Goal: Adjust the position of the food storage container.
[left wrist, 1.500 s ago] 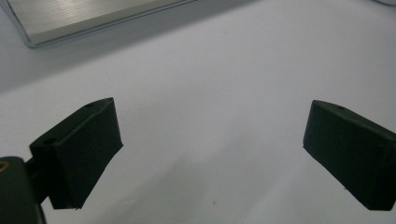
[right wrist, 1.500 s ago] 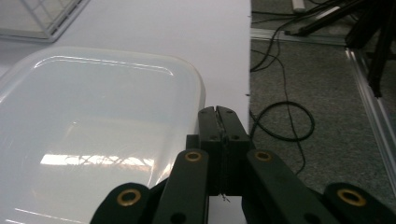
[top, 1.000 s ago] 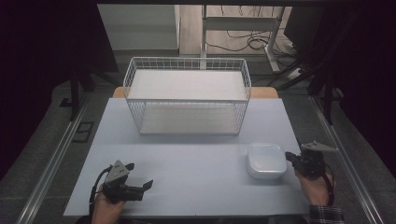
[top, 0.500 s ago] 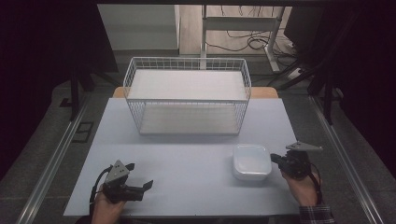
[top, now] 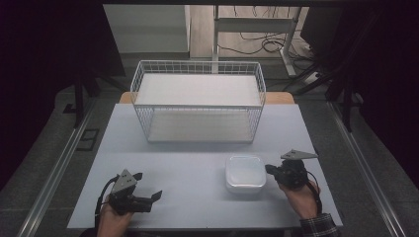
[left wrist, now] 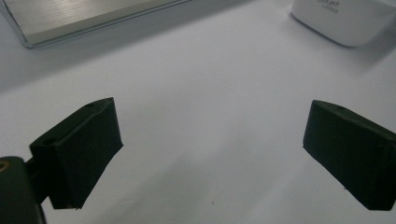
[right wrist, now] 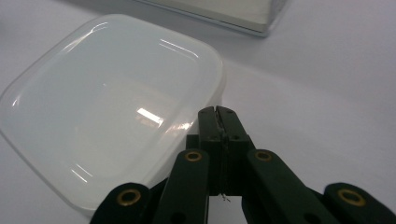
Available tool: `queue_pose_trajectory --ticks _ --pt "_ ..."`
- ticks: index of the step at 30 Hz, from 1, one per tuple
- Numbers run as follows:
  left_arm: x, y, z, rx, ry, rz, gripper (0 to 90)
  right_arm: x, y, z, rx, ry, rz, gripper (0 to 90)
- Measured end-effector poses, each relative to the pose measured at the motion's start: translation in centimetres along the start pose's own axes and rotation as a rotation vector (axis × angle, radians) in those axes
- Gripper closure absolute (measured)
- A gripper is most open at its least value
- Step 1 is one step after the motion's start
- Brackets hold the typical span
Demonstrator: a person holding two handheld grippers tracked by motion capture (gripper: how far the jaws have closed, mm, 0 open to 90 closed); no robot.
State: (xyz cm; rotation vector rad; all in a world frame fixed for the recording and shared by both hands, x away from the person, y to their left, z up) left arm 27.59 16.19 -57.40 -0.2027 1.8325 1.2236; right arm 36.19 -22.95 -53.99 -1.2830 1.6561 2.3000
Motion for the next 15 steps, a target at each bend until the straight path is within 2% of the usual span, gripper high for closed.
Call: queue_pose_trajectory --ticks 4,5,7,15 --pt "0.0 0.0 0.0 0.0 0.0 0.0 3.9 -0.5 -0.7 1.6 -0.031 0.026 0.002 88.8" --pt "0.0 0.0 0.0 0.0 0.0 0.0 3.9 -0.5 -0.7 1.6 -0.031 0.026 0.002 88.8" --pt "0.0 0.0 0.0 -0.002 0.002 0.0 3.9 -0.9 -1.2 2.9 -0.055 0.046 -0.002 88.9" --pt "0.0 -0.1 0.0 -0.002 0.001 0.003 3.9 -1.9 -2.6 5.8 -0.105 0.08 -0.011 88.9"
Point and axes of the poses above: each handheld gripper's, and its own axes: y roughly backward along the jaws, x roughly out of its underside, z roughly to its left, the point moved 9 cm from there along -y, roughly forward along the jaws, and after that the axes turned 8 degrees about z, right-handed, at the moved point
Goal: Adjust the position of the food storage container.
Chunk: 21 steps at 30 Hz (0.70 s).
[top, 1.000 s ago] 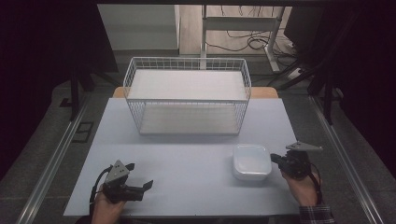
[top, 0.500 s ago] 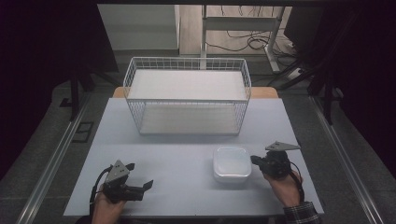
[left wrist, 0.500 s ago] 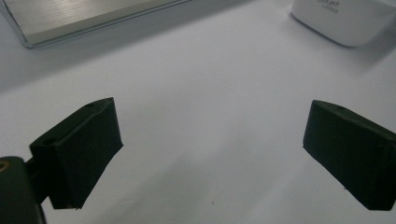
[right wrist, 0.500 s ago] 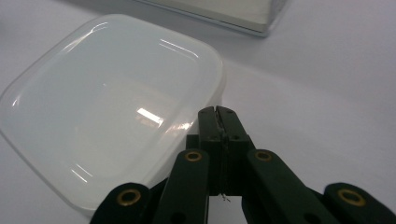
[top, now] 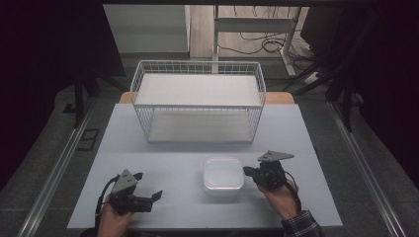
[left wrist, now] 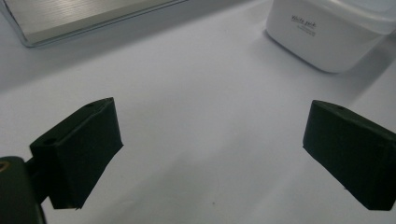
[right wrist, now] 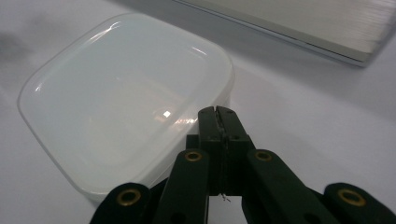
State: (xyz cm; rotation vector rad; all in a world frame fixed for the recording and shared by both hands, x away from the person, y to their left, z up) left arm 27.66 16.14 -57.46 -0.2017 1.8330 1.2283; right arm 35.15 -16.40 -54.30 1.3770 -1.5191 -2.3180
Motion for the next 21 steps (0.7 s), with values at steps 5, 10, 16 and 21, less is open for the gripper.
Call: queue_pose_trajectory --ticks 5,10,16,21 --pt "0.0 0.0 0.0 0.0 0.0 -0.001 3.9 -0.5 -0.8 1.5 -0.027 0.02 -0.004 88.8" --pt "0.0 0.0 -0.1 0.003 -0.001 0.0 3.9 -1.0 -1.7 2.7 -0.055 0.024 -0.007 88.8" --pt "0.0 0.1 -0.1 0.009 -0.003 0.001 4.0 -1.4 -2.3 3.9 -0.078 0.047 -0.009 88.7" --pt "0.0 0.2 -0.4 0.028 0.001 0.004 4.5 -1.4 -0.9 2.8 -0.041 0.061 -0.054 80.6"
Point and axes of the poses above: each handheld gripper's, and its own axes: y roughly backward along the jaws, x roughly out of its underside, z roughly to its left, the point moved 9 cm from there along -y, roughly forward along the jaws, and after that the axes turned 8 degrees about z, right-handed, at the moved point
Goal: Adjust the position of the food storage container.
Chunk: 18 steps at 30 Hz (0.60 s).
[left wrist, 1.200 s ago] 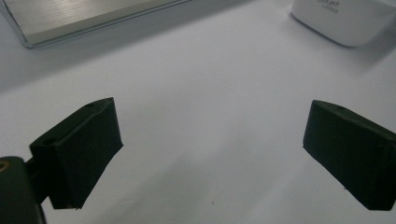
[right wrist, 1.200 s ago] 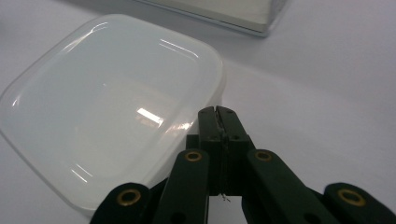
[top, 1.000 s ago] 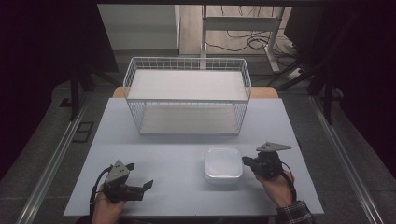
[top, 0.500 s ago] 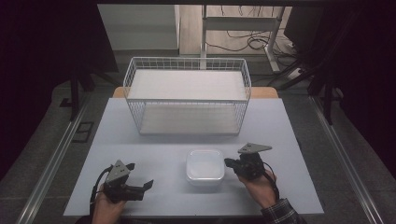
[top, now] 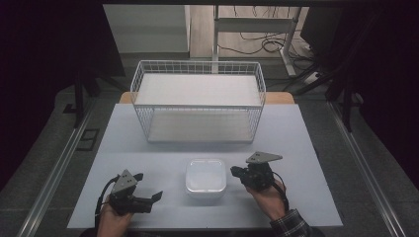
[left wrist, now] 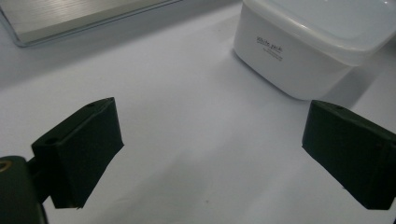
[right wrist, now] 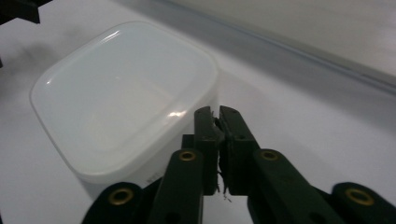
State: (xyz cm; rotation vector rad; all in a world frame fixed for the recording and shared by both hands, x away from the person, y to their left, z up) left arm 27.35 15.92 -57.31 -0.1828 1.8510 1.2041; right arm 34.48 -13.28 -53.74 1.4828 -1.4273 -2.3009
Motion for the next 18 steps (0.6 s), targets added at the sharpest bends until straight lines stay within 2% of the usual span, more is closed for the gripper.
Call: queue_pose_trajectory --ticks 4,10,16,18 --pt "0.0 -0.1 -0.2 0.014 0.006 0.008 4.7 0.6 1.2 -0.1 0.039 0.062 -0.013 67.0" --pt "0.0 -0.1 -0.3 0.019 0.008 0.008 4.3 1.8 2.3 -0.1 0.072 0.144 -0.007 46.1" --pt "0.1 -0.2 -0.1 -0.016 -0.027 0.006 3.4 2.3 2.2 -0.5 0.069 0.144 -0.012 22.9" --pt "0.2 -0.3 -0.1 -0.018 -0.027 0.011 3.3 2.6 1.9 -0.7 0.081 0.171 0.007 17.6"
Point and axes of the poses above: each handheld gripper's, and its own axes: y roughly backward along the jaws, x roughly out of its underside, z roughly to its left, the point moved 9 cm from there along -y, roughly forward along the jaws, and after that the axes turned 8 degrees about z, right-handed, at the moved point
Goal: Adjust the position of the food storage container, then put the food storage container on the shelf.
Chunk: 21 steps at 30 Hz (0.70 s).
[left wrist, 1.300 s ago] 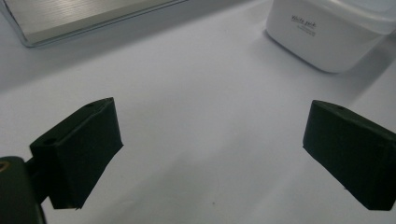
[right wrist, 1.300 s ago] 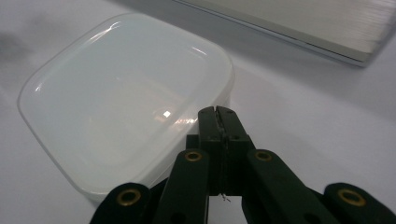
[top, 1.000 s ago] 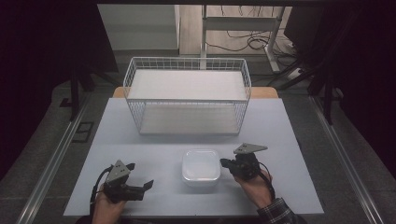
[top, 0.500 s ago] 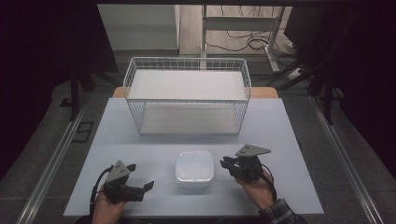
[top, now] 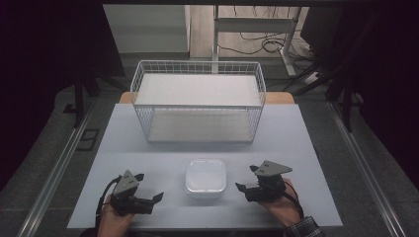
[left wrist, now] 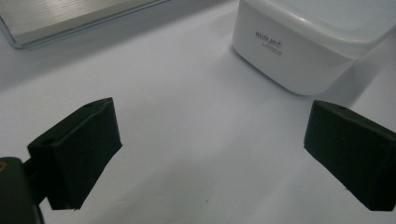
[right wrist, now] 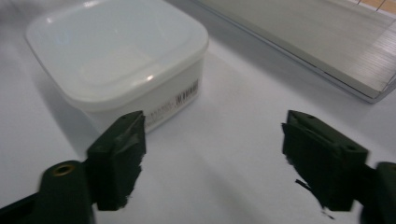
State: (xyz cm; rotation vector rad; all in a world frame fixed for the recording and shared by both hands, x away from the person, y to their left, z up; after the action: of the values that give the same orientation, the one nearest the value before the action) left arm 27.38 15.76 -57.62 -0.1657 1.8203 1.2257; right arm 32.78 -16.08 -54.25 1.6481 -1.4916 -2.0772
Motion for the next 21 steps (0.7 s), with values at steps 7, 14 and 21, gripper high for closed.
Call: queue_pose_trajectory --ticks 7,14,21 --pt "0.0 -0.1 -0.2 0.021 0.016 0.007 3.3 0.2 -0.4 -0.1 0.024 0.01 0.013 11.9" --pt "-0.6 -0.1 -0.5 0.05 0.037 0.001 2.5 -0.1 -0.1 -0.6 0.002 -0.061 -0.003 12.0" --pt "-2.7 -0.6 -1.6 0.123 0.017 -0.03 2.5 -0.9 0.2 -0.4 -0.036 -0.108 -0.007 14.2"
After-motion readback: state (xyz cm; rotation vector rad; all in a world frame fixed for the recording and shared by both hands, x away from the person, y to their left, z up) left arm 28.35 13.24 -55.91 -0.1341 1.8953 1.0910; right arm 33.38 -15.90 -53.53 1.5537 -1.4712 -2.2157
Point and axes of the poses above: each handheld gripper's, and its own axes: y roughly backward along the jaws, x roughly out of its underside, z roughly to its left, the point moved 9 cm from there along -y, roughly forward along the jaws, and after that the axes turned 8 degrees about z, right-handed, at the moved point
